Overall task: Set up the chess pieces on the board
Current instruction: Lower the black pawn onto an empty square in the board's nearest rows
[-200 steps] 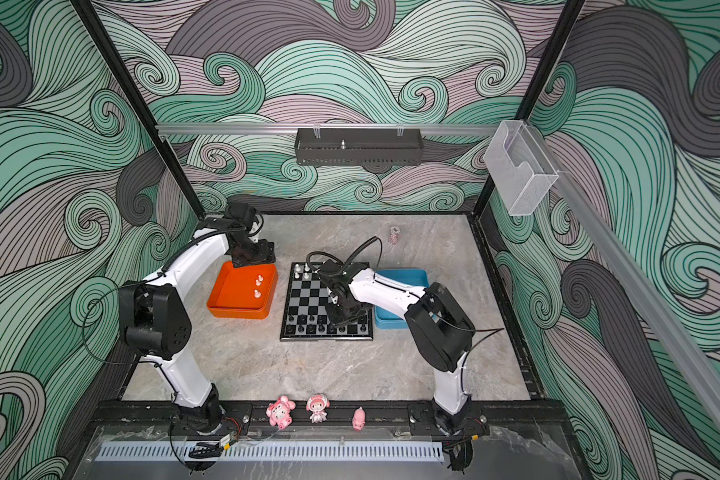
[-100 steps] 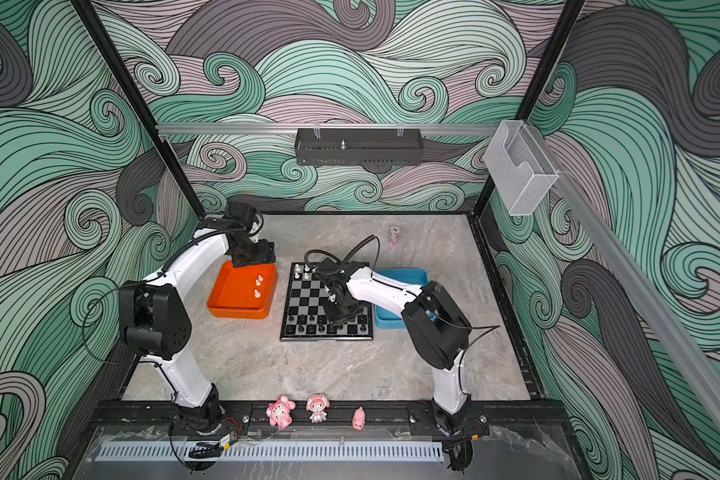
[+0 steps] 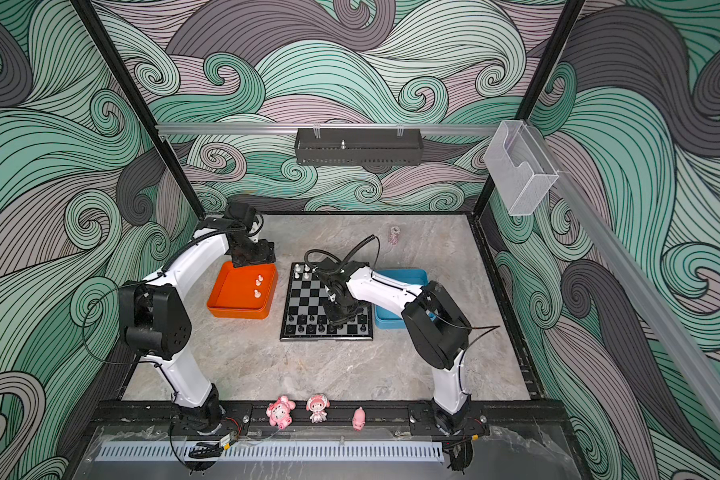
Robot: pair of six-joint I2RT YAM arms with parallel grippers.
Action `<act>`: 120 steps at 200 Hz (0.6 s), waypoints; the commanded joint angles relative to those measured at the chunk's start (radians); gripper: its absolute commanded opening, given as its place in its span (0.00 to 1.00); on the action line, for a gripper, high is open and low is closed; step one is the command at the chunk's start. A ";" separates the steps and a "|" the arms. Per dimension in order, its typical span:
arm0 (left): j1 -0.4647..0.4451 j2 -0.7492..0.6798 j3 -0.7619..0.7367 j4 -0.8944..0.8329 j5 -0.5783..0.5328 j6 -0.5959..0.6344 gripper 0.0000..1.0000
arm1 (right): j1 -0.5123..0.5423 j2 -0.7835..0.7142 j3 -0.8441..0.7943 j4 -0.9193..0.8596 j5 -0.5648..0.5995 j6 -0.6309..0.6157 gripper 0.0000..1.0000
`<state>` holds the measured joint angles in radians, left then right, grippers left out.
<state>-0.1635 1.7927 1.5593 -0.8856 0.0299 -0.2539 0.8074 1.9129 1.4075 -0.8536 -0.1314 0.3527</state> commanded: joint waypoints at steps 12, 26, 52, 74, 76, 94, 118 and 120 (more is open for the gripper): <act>0.007 -0.005 -0.001 0.002 0.002 -0.004 0.83 | -0.005 0.005 -0.001 -0.026 0.016 0.005 0.16; 0.007 -0.005 -0.001 0.002 0.002 -0.004 0.83 | -0.005 0.006 0.001 -0.025 0.016 0.005 0.16; 0.008 -0.003 -0.001 0.002 0.004 -0.004 0.83 | -0.005 0.011 0.004 -0.029 0.015 0.003 0.16; 0.008 -0.001 -0.001 0.003 0.005 -0.005 0.83 | -0.007 0.011 0.004 -0.034 0.018 0.003 0.16; 0.007 -0.001 -0.001 0.003 0.005 -0.004 0.83 | -0.007 0.011 0.004 -0.033 0.018 0.003 0.16; 0.007 -0.001 -0.001 0.004 0.005 -0.005 0.83 | -0.007 0.011 0.002 -0.035 0.022 0.003 0.16; 0.008 -0.002 -0.001 0.003 0.005 -0.005 0.83 | -0.008 0.011 0.002 -0.040 0.024 0.002 0.15; 0.008 -0.001 -0.001 0.003 0.005 -0.005 0.83 | -0.008 0.011 0.002 -0.041 0.025 0.002 0.15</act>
<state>-0.1593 1.7927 1.5593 -0.8848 0.0307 -0.2539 0.8032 1.9137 1.4075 -0.8661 -0.1303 0.3523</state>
